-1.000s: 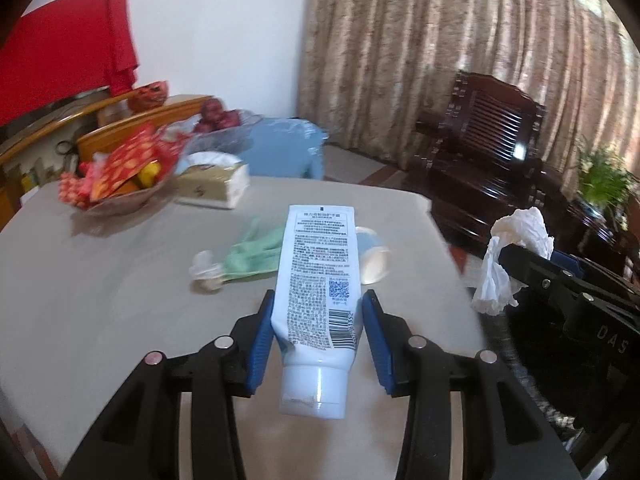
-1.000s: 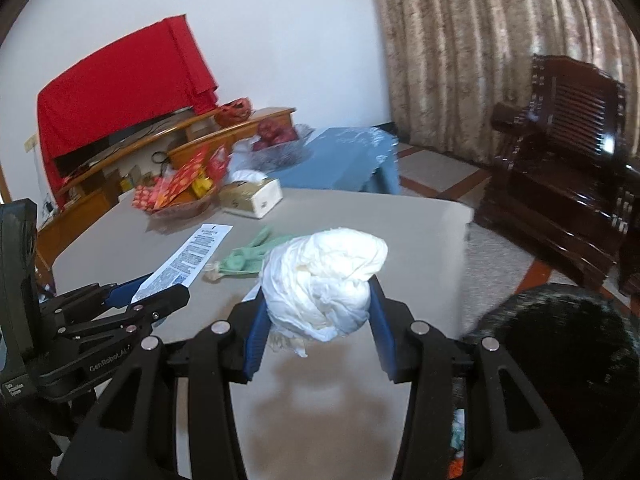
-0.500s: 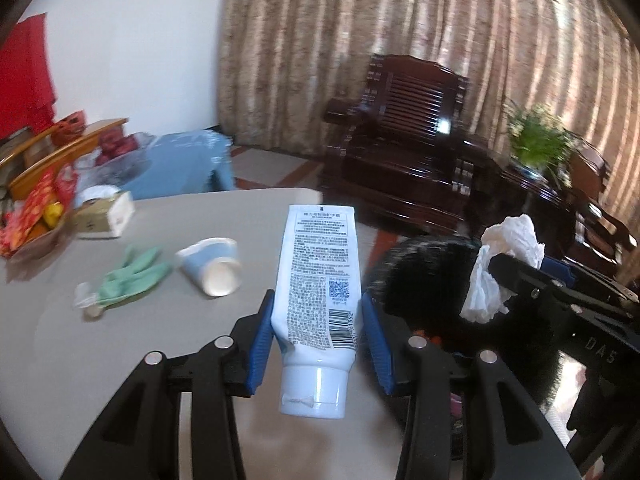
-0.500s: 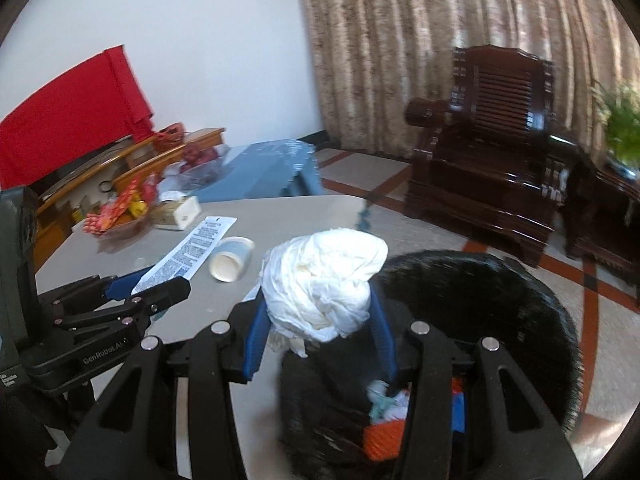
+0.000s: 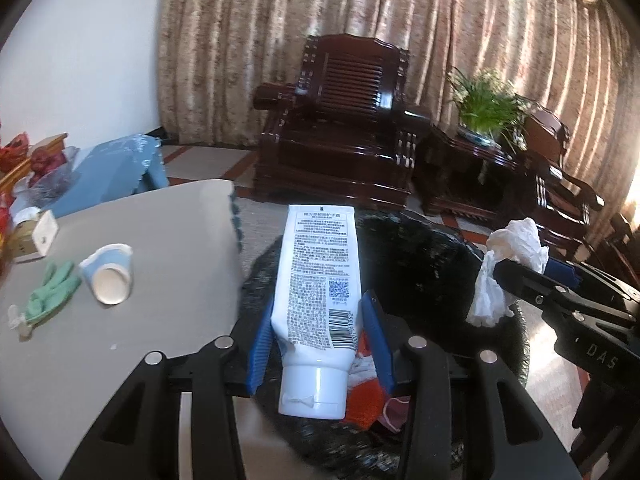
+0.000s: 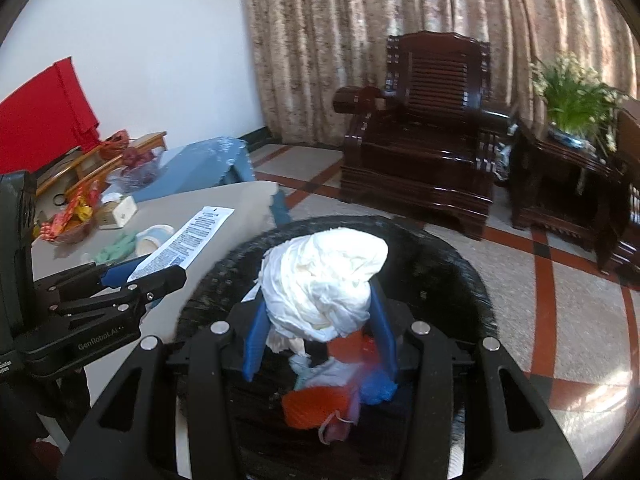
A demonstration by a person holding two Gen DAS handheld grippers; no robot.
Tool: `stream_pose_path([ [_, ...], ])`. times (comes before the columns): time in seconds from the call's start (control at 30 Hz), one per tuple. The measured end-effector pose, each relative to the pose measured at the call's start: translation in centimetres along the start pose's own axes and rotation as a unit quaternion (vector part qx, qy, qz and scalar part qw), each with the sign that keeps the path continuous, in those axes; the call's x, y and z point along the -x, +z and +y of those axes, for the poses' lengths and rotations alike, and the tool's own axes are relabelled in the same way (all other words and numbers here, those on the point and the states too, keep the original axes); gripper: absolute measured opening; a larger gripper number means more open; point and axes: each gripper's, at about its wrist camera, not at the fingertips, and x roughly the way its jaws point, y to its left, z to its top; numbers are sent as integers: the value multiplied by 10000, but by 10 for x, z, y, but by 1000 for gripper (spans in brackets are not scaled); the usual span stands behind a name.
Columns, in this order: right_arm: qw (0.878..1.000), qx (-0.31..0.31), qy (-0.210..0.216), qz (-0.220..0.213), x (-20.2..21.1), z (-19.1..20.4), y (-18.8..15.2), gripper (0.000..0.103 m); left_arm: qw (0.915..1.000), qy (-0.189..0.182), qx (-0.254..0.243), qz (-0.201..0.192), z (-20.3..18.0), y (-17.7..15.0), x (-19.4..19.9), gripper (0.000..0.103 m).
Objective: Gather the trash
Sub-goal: 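Carry the tube and tissue over the bin and open both tools, then move both tools back toward the green glove and paper cup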
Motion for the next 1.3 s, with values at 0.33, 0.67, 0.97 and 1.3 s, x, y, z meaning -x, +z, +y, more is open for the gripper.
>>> stream_pose_path([
  [0.33, 9993, -137, -280, 210, -9, -29, -19, 45, 9991, -183, -199, 319, -28, -7, -33, 43],
  [0.67, 9979, -230, -539, 280, -11, -37, -26, 76, 9985, -327, -61, 441, -25, -10, -39, 66],
  [0.97, 9982, -372, -461, 88, -2, -28, -20, 96, 9996, -133, 135, 211, 0, -5, -15, 78],
  [1.3, 9997, -74, 84, -201, -11, 31, 11, 97, 9954, 762, 498, -307, 83, -8, 40, 82],
])
